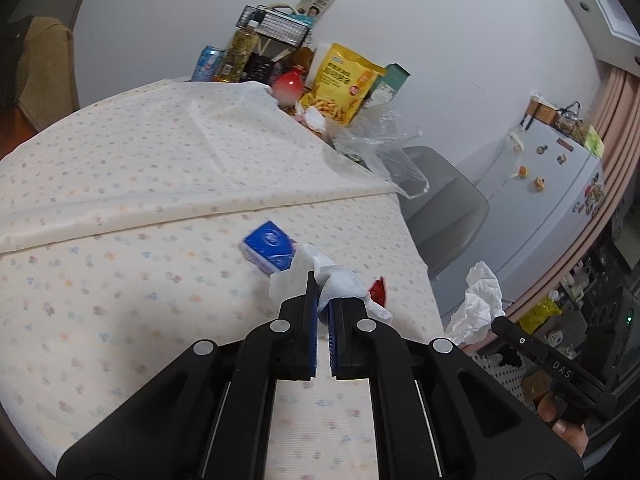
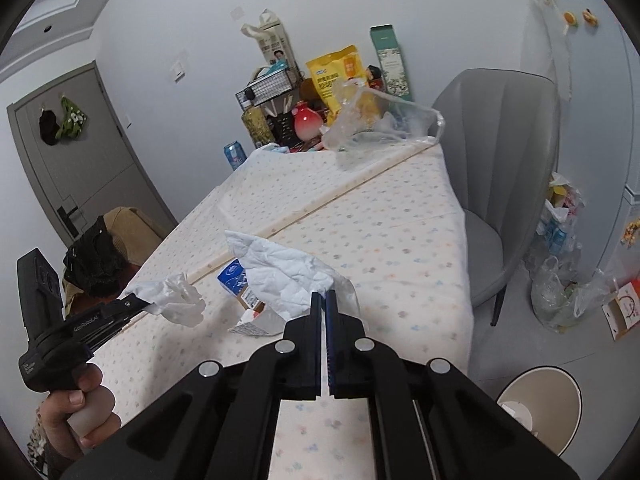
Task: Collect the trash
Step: 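Carry the tissues in both tools over the beige trash bin, then open the right tool over the bin while the left tool releases its tissue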
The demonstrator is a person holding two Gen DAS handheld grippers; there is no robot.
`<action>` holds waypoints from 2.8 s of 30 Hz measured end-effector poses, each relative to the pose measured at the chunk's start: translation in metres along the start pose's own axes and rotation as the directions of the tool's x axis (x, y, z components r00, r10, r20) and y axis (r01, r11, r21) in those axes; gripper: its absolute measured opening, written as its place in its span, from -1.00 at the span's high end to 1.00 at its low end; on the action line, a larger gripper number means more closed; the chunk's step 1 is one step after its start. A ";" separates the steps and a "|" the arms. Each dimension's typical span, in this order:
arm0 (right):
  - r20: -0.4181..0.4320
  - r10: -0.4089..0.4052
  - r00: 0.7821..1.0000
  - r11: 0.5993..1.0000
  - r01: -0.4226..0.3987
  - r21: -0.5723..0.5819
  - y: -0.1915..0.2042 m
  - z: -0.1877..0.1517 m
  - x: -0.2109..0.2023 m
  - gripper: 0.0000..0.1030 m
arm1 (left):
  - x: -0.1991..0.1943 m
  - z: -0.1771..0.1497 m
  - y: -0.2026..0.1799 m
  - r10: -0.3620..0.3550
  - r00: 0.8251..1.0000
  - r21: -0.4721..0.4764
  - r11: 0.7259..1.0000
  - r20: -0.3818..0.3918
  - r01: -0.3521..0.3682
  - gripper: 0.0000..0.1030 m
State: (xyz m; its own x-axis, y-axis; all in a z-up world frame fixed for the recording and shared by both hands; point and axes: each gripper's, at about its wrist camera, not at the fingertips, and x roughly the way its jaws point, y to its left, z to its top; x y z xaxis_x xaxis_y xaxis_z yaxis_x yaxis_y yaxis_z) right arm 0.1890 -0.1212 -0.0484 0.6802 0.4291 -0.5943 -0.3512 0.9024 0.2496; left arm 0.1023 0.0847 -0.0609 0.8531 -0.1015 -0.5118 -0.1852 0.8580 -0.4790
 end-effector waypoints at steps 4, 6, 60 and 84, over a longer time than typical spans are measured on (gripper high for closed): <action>0.018 -0.026 0.999 0.999 0.025 0.042 -0.020 -0.005 -0.016 0.95 | 0.005 -0.002 -0.027 -0.039 0.999 0.045 0.998 -0.007 0.039 0.90; 0.024 -0.047 0.999 0.997 0.046 0.065 -0.032 -0.008 -0.024 0.95 | 0.007 -0.004 -0.039 -0.058 0.998 0.063 0.996 -0.010 0.059 0.90; -0.117 -0.354 0.928 0.767 0.360 0.531 -0.319 -0.151 -0.092 -0.10 | 0.144 -0.135 -0.301 -0.156 0.897 0.411 0.847 -0.414 0.338 0.90; -0.055 -0.446 0.893 0.678 0.378 0.630 -0.353 -0.188 -0.182 -0.14 | 0.180 -0.199 -0.376 -0.098 0.849 0.468 0.798 -0.520 0.379 -0.53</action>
State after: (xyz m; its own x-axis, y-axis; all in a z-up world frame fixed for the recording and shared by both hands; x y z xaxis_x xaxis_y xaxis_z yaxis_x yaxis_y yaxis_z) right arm 0.0678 -0.5247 -0.1722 0.7287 -0.0215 -0.6845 0.4244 0.7986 0.4268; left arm 0.2281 -0.3564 -0.1145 0.4887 -0.4320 -0.7580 0.4037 0.8822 -0.2425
